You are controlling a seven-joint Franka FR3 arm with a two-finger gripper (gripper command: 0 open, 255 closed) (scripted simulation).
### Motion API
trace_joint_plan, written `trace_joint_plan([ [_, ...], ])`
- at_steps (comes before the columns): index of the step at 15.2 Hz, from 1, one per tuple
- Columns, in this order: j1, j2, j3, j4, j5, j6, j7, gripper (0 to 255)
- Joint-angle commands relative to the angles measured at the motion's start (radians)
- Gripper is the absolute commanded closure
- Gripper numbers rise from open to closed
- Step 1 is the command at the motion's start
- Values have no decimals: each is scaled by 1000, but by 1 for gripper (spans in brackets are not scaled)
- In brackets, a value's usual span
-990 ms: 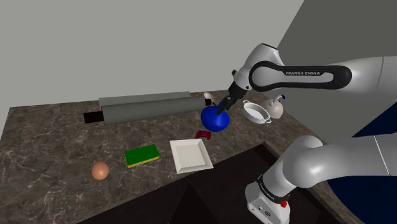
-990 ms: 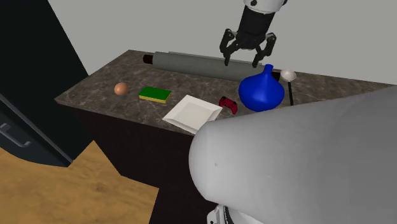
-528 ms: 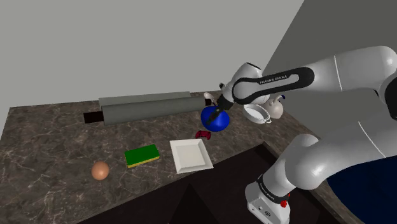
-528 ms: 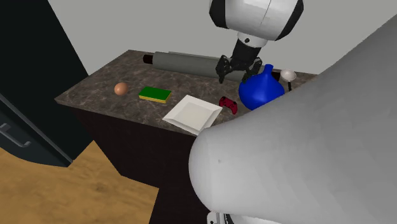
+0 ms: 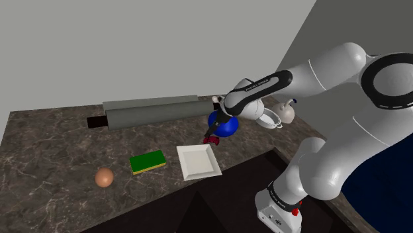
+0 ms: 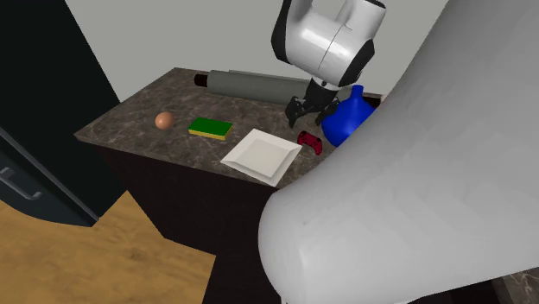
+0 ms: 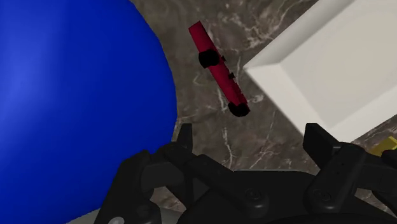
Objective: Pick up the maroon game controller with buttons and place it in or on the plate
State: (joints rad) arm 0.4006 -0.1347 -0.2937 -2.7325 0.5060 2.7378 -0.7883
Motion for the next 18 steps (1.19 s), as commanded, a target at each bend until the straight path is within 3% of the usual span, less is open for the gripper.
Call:
trace_joint_plan([
  [1, 18, 48, -11, 2, 63, 24, -47, 0],
  [4, 50, 118, -11, 23, 183, 60, -136, 0],
  [12, 44, 118, -5, 23, 183, 60, -136, 0],
  [13, 44, 118, -5, 23, 182, 59, -135, 255],
  [18, 44, 119, -5, 24, 183, 60, -136, 255],
])
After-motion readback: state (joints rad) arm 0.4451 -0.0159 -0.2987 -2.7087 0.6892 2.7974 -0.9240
